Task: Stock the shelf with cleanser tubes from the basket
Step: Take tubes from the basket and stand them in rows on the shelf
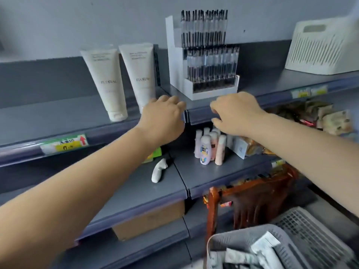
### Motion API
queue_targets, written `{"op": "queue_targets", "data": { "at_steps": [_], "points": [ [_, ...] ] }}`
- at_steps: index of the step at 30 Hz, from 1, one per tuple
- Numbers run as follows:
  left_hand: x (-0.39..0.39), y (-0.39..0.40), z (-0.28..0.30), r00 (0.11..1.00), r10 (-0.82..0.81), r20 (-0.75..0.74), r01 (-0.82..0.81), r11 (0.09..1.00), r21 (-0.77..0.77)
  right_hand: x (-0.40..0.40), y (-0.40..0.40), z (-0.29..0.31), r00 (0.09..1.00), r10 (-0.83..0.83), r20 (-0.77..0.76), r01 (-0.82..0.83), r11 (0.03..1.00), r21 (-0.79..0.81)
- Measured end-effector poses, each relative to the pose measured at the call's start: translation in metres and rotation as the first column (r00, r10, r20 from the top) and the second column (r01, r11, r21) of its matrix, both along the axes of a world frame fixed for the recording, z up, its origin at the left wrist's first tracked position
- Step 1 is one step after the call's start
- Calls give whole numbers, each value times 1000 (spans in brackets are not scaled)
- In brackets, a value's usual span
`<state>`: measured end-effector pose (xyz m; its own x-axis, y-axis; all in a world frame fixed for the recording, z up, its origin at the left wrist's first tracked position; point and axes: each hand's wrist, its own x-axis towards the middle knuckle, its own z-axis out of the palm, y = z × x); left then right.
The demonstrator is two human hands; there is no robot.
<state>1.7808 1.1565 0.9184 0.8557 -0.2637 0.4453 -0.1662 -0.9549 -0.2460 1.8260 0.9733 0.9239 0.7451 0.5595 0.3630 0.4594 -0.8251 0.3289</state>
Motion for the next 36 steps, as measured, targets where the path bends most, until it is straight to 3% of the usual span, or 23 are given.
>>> {"op": "queue_targets", "data": {
  "at_steps": [6,11,22,29,33,36],
  "points": [
    [-3,-68,-90,970,-51,-236,54,999,4,-23,-60,-93,976,-89,-200,92,996,7],
    [-12,-120,-180,870,-153,-469,150,988,-44,-53,-114,-192,861,-182,-475,203,979,-8],
    [-7,-178,-348,491,-159,-856,119,986,-115,-78,-226,-377,393,-296,-871,615,788,9],
    [5,-202,-446,298,-129,-946,154,984,-86,-87,-263,-473,124,-398,-909,778,608,-160],
    [13,-215,-500,223,-138,-965,135,985,-109,-83,-271,-516,89,-474,-876,779,581,-235],
    [16,-227,-540,189,-143,-972,133,984,-119,-81,-275,-543,128,-572,-810,726,610,-316]
  ]
}}
